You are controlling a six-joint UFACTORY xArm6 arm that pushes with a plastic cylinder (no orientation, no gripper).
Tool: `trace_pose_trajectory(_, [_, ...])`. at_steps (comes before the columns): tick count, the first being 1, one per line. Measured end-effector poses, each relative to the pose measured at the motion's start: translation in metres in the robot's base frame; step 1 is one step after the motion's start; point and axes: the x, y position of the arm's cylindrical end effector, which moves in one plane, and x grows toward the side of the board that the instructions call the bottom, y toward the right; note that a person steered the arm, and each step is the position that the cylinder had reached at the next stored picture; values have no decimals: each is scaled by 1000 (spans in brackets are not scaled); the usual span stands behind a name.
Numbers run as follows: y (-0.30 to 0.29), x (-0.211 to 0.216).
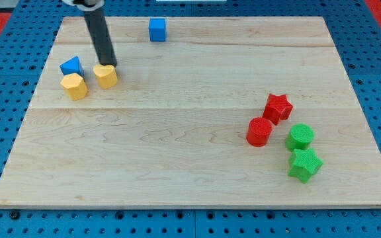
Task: Place the blue cube at the top right of the yellow heart
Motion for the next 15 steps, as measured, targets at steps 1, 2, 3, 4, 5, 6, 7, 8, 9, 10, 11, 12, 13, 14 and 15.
trace_pose_trajectory(1, [89, -20])
trace_pose_trajectory(2, [107, -76])
trace_pose_trajectory(3, [101, -134])
trace_pose_trajectory(4, [47, -144])
trace_pose_trajectory(5, [20, -112])
trace_pose_trajectory(6, [54, -144])
trace_pose_trajectory(7, [80, -136])
trace_pose_trajectory(8, [87, -97])
trace_pose_trajectory(9, [83, -70])
trace_pose_trajectory(10, [90, -60])
trace_pose_trajectory(11, [112, -53])
trace_pose_trajectory(12, [19, -42])
trace_pose_trajectory(13, [12, -44])
trace_pose_trajectory(14, [90, -53])
trace_pose_trajectory(15, [119, -33])
